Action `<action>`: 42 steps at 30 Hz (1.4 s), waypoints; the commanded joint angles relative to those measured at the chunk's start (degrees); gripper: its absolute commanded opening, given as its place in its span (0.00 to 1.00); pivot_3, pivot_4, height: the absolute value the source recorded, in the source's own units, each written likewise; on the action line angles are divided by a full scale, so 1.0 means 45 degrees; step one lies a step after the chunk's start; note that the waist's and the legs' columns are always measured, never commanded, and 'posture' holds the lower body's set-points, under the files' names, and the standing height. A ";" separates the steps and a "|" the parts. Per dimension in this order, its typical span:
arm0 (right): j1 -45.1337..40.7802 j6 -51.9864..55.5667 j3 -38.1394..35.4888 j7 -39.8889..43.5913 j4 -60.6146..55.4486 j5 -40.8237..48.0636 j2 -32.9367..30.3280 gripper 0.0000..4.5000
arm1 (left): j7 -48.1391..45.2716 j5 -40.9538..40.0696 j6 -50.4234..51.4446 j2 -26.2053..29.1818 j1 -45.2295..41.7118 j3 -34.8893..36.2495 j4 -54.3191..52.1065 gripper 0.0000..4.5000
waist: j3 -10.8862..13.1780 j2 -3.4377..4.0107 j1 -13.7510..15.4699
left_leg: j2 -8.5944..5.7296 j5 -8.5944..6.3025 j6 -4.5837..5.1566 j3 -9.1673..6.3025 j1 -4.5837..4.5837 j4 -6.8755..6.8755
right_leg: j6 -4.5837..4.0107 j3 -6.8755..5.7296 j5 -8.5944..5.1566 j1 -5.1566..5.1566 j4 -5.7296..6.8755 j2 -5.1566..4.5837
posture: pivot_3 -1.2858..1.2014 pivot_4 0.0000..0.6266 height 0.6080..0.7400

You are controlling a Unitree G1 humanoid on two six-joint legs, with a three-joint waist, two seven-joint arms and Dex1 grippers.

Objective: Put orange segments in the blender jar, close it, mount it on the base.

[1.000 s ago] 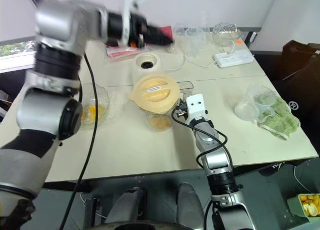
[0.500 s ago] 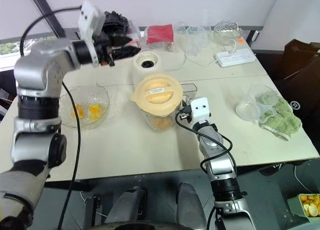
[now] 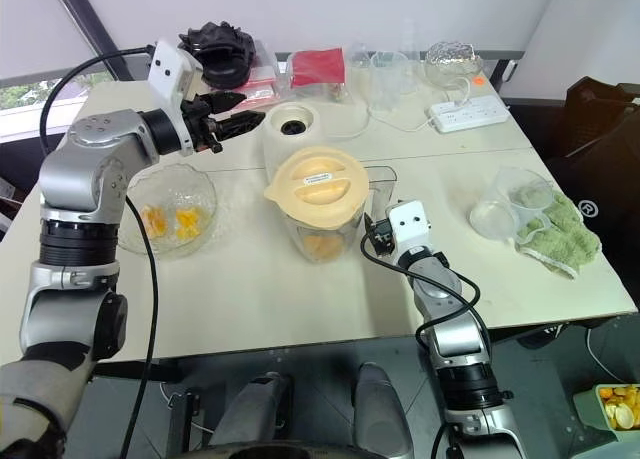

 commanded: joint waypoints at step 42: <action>-0.1178 0.1832 -0.0847 0.0966 -0.1489 0.1511 -0.0063 0.27 | -0.0218 -0.1295 0.1788 0.1739 0.4526 0.0033 -0.4831 0.59 | 0.0000 -0.0005 -0.0008 | 0.0011 -0.0001 0.0002 0.0001 -0.0023 0.0053 | -0.0014 -0.0003 0.0010 -0.0013 0.0034 0.0006 | 0.52 0.24 1.00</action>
